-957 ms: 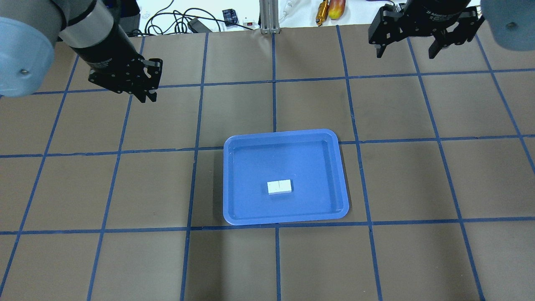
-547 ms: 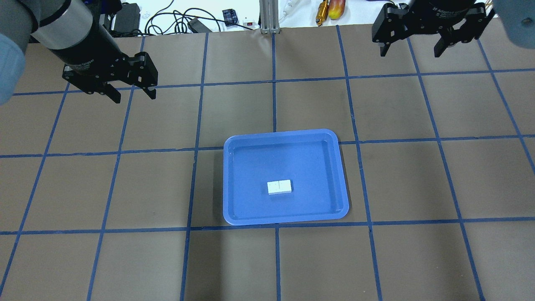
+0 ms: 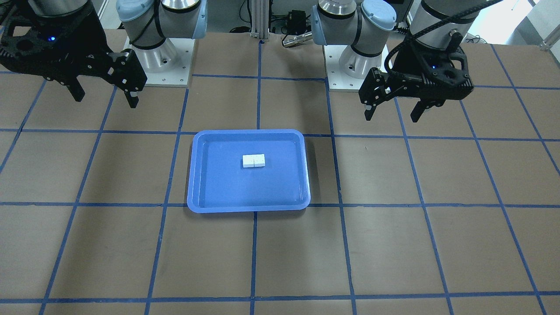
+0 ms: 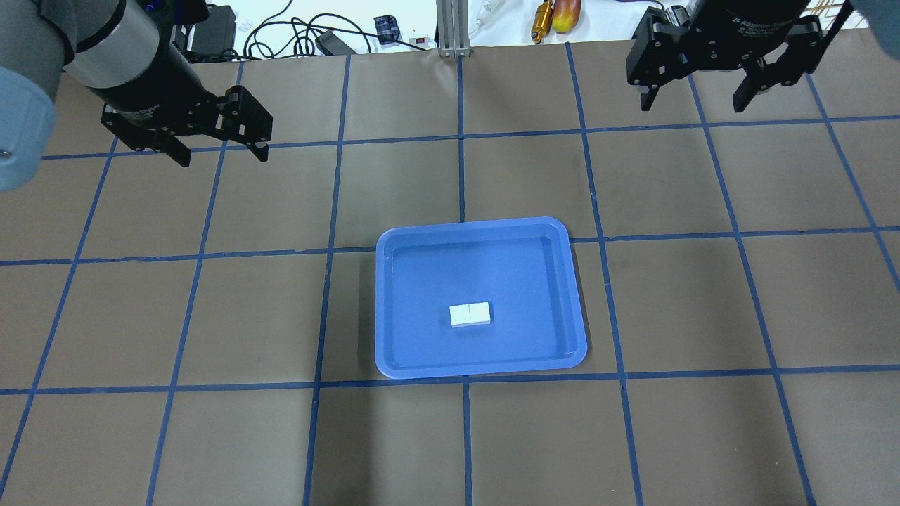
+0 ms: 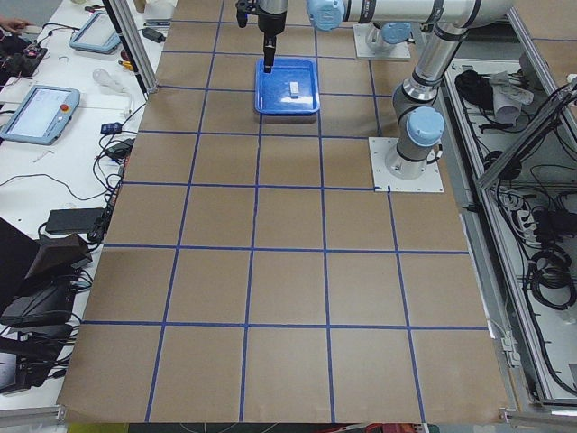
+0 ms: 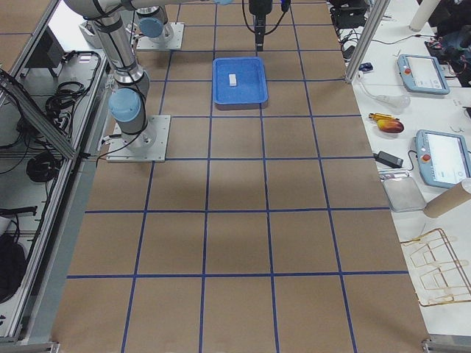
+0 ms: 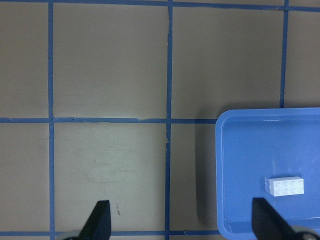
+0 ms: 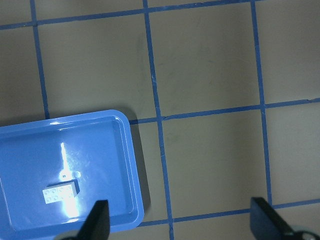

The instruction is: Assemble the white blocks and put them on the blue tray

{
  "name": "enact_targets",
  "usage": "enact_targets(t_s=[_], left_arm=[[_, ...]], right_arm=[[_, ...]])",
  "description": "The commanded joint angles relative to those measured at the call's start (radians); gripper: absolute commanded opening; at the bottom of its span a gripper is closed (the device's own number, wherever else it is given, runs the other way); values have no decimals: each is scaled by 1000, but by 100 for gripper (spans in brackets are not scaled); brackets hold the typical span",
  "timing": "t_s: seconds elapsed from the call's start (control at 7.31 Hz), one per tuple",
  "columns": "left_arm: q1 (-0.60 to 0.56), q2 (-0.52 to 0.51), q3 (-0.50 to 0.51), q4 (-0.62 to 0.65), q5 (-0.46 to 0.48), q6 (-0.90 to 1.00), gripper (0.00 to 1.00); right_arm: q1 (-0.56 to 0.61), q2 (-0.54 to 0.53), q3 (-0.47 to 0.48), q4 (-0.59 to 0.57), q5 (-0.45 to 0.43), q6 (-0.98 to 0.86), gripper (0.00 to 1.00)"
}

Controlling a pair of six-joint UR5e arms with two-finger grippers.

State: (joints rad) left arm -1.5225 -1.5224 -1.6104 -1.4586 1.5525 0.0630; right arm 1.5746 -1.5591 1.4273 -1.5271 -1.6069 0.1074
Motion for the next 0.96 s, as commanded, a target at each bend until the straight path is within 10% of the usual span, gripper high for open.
enact_targets(t_s=[0.0, 0.82], left_arm=[[-2, 1, -3, 6, 53, 29, 100], [1, -4, 6, 12, 31, 34, 100]], right_arm=[[1, 1, 1, 1, -2, 0, 100], [2, 2, 13, 5, 4, -2, 100]])
